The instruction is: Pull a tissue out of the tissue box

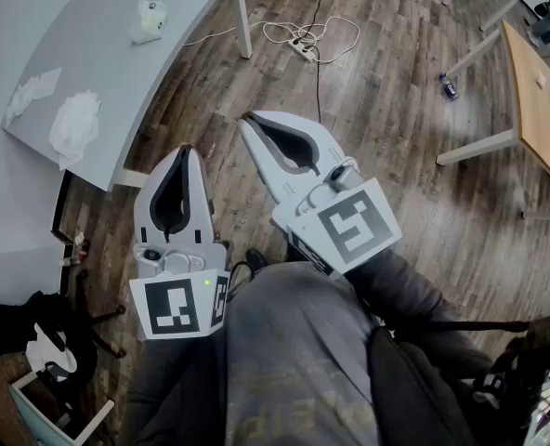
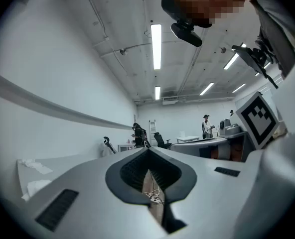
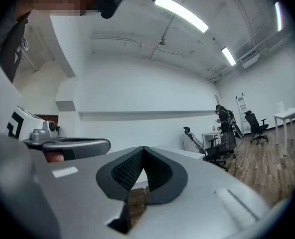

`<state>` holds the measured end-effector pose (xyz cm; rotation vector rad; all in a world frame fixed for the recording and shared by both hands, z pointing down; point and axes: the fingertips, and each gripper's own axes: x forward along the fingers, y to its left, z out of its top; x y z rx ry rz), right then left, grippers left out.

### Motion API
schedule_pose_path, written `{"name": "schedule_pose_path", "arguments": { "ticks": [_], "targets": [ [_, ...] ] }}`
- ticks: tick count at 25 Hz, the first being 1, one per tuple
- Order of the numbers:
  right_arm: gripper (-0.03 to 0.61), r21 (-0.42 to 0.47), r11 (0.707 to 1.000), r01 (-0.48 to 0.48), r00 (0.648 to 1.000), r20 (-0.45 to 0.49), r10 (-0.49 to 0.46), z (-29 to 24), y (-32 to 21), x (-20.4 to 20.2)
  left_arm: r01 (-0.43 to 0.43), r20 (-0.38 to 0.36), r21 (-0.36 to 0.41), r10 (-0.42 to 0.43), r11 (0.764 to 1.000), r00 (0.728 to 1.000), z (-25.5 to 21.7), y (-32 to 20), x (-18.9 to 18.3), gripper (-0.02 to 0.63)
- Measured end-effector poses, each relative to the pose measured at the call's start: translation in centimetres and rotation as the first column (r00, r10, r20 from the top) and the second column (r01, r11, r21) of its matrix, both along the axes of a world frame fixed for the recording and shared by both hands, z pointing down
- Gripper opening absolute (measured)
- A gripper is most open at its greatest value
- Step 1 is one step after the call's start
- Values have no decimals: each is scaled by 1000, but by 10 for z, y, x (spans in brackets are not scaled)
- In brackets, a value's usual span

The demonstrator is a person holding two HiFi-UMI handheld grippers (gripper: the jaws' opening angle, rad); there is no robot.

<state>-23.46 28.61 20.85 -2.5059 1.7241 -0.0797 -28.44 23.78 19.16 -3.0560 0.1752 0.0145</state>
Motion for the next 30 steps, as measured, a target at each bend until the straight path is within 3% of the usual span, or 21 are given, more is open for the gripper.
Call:
{"name": "schedule_pose_path", "arguments": {
  "ticks": [9, 17, 24, 30],
  "targets": [
    [2, 17, 1000, 21, 999, 27, -21, 14, 31, 50, 28, 35, 5, -28, 1000, 999, 15, 29, 44, -2],
    [2, 34, 997, 73, 996, 45, -74, 15, 7, 87, 79, 44, -4, -79, 997, 996, 18, 4, 80, -2],
    [3, 12, 992, 122, 991, 62, -122, 39, -58, 140, 133, 37, -33, -132, 991, 991, 41, -59, 131, -2],
    [3, -14, 986, 165, 982, 90, -163, 70, -137, 217, 171, 66, -66, -166, 983, 984, 71, -137, 208, -2]
  ]
}}
